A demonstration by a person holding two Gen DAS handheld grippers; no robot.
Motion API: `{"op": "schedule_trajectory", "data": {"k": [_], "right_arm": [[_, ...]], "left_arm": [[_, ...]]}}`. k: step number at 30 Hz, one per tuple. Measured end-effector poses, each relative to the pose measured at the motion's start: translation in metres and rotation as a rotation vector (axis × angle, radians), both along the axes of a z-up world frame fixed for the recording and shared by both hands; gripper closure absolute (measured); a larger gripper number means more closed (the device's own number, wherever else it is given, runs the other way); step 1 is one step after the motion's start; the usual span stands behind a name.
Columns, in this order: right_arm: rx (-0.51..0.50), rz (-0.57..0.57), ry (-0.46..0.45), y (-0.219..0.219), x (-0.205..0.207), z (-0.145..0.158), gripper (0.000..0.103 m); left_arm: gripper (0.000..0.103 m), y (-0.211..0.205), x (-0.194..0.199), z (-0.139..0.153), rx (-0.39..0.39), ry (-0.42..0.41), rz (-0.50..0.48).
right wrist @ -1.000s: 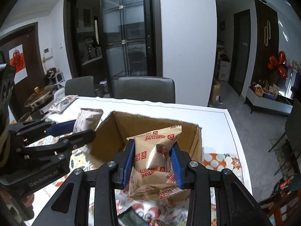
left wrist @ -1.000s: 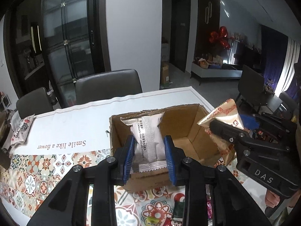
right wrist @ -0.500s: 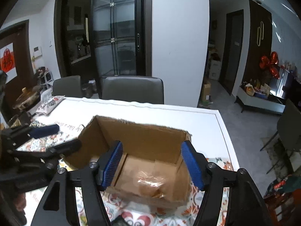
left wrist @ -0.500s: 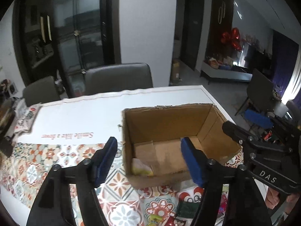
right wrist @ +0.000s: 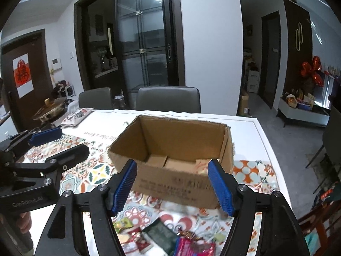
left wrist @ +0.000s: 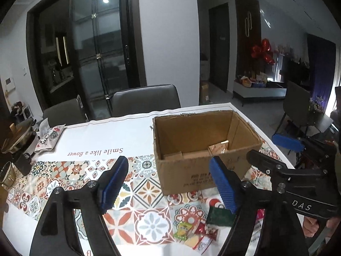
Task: Organize snacks
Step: 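Grasp the yellow-green candy with the left tool while the right tool grasps the red-white candy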
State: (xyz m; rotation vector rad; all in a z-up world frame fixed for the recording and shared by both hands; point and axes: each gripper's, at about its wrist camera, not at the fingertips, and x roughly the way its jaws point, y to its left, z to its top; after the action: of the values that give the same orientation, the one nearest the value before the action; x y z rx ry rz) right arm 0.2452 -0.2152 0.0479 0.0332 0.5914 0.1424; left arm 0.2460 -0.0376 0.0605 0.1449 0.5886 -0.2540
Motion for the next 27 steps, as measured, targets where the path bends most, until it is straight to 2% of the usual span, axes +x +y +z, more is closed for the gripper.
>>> {"op": "schedule_trajectory", "data": {"k": [11,16,27], "right_arm": [[0.016,0.069,0.045,0.024,-0.03,-0.036,0.033],[0.007,0.075,0.062,0.031,-0.04,-0.052,0.033],[-0.044,0.13,0.177,0.05,-0.04,-0.098,0.033]], "left_arm": [[0.025,0.017,-0.033,-0.033,0.038,0.027,-0.035],[0.025,0.021,-0.045,-0.051,0.078,0.027,-0.049],[0.026,0.023,-0.042,-0.106,0.13,0.143,-0.152]]}}
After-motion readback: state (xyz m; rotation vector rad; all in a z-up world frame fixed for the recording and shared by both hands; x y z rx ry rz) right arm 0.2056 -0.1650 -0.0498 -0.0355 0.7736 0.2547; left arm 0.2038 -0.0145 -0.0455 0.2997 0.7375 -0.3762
